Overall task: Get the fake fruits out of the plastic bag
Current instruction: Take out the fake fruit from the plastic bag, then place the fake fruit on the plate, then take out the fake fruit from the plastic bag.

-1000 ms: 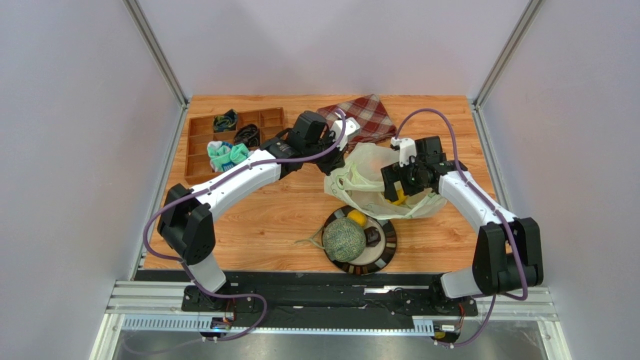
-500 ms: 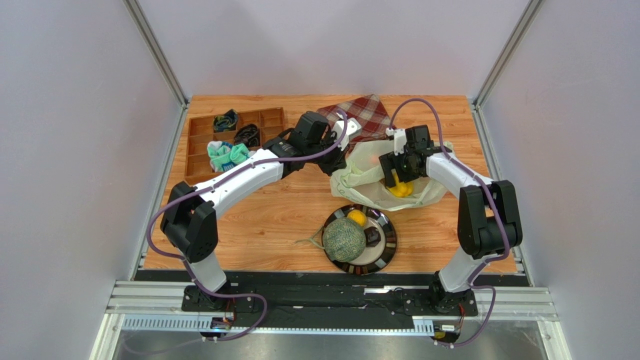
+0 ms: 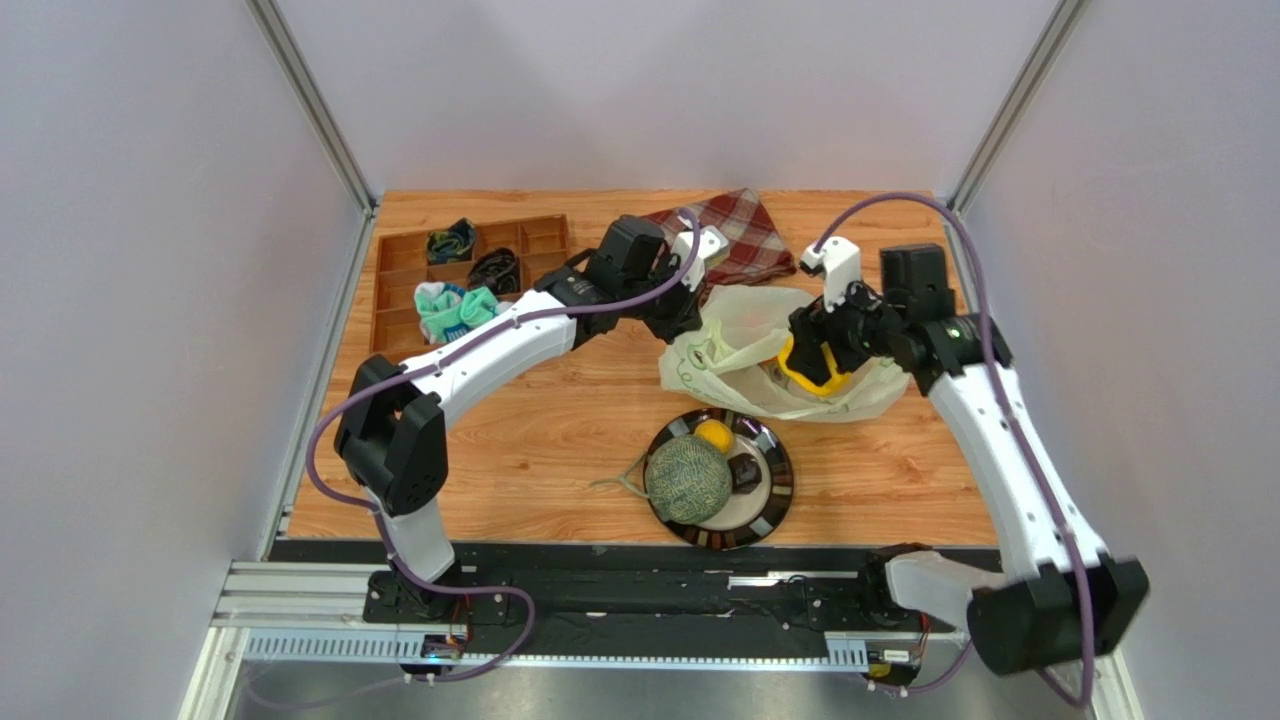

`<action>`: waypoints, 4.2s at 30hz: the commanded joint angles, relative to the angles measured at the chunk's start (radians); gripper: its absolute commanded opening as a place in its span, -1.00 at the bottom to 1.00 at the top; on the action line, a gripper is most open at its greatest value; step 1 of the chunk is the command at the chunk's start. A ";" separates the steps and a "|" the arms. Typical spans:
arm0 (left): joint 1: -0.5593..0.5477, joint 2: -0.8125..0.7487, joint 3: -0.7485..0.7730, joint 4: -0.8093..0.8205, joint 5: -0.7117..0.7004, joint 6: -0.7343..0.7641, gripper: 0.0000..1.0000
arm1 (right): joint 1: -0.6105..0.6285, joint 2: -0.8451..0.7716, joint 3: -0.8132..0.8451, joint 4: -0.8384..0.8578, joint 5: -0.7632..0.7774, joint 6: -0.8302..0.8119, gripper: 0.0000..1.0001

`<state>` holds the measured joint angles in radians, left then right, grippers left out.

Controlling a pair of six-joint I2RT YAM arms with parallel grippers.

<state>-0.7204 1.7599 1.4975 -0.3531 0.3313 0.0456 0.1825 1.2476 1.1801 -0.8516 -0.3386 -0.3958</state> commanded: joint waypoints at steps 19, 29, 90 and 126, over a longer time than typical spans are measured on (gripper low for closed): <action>-0.007 -0.037 0.035 0.006 -0.006 -0.018 -1.00 | 0.377 -0.260 -0.394 -0.046 -0.163 -0.394 0.05; -0.014 -0.056 0.015 -0.015 -0.006 0.007 -1.00 | 0.353 -0.188 -0.444 -0.017 0.044 -0.390 0.05; -0.024 -0.252 -0.083 0.164 -0.010 -0.078 -1.00 | 0.008 0.312 0.032 -0.100 0.076 -0.362 -0.82; -0.102 -0.280 -0.206 0.148 0.019 0.128 -1.00 | -0.018 0.684 0.274 0.095 -0.094 -0.012 0.40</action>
<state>-0.8127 1.4994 1.3148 -0.2268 0.3798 0.1375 0.1547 2.0418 1.5417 -0.6846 -0.2489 -0.3927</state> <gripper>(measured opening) 0.007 0.721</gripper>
